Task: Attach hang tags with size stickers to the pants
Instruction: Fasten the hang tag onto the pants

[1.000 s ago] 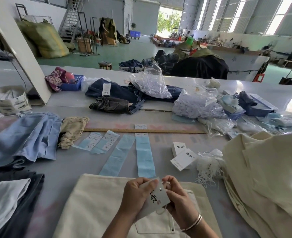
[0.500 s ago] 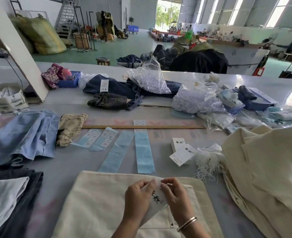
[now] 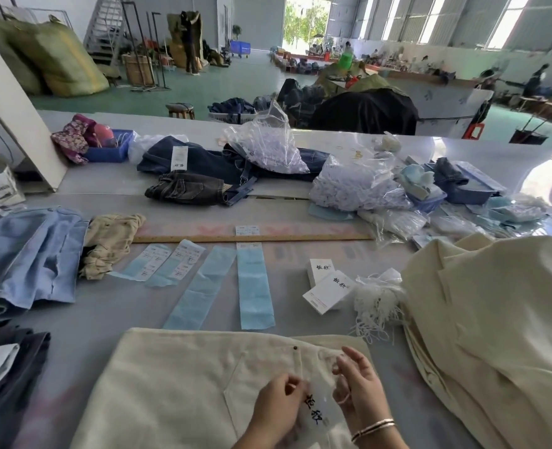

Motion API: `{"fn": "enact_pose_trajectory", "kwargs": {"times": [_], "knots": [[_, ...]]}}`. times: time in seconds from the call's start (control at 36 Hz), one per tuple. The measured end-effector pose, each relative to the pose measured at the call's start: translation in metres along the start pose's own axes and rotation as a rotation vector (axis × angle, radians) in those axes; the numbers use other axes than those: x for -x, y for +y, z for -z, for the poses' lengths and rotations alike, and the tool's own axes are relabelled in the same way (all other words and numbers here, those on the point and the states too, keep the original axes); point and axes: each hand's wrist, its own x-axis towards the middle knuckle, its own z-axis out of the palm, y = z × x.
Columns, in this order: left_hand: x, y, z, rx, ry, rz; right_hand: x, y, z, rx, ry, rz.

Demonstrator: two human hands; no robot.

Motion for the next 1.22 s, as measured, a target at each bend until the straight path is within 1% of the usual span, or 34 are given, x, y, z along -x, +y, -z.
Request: {"fn": "enact_pose_trajectory", "kwargs": {"times": [0.08, 0.17, 0.31, 0.42, 0.5, 0.56, 0.67, 0.78, 0.92, 1.06, 1.11, 1.22], "knots": [[-0.018, 0.002, -0.01, -0.17, 0.019, -0.017, -0.016, -0.002, 0.015, 0.004, 0.061, -0.065], [-0.038, 0.01, -0.017, -0.331, 0.02, -0.099, -0.034, -0.003, 0.028, 0.062, 0.112, -0.12], [-0.072, 0.03, -0.035, -0.501, 0.004, -0.212, -0.052, -0.001, 0.033, 0.133, 0.074, -0.191], [-0.096, 0.035, -0.053, -0.669, -0.038, -0.239, -0.062, -0.001, 0.036, 0.24, 0.06, -0.192], [-0.109, 0.032, -0.064, -0.781, -0.037, -0.223, -0.068, 0.0, 0.04, 0.353, 0.144, -0.166], [-0.116, 0.03, -0.069, -0.804, -0.047, -0.227, -0.072, 0.003, 0.043, 0.398, 0.19, -0.135], [-0.125, 0.028, -0.069, -0.684, -0.072, -0.207, -0.08, 0.008, 0.043, 0.402, 0.249, -0.119], [-0.126, 0.028, -0.059, -0.401, -0.128, -0.114, -0.087, 0.014, 0.036, 0.429, 0.251, -0.136], [-0.121, 0.025, -0.049, -0.113, -0.236, -0.103, -0.089, 0.018, 0.02, 0.446, 0.245, -0.084], [-0.116, 0.022, -0.038, -0.062, -0.267, -0.124, -0.082, 0.022, 0.017, 0.411, 0.159, -0.019], [-0.113, 0.021, -0.035, -0.047, -0.256, -0.114, -0.081, 0.024, 0.019, 0.406, 0.131, 0.027], [-0.105, 0.02, -0.032, -0.015, -0.222, -0.106, -0.077, 0.028, 0.02, 0.413, 0.071, 0.028]]}}
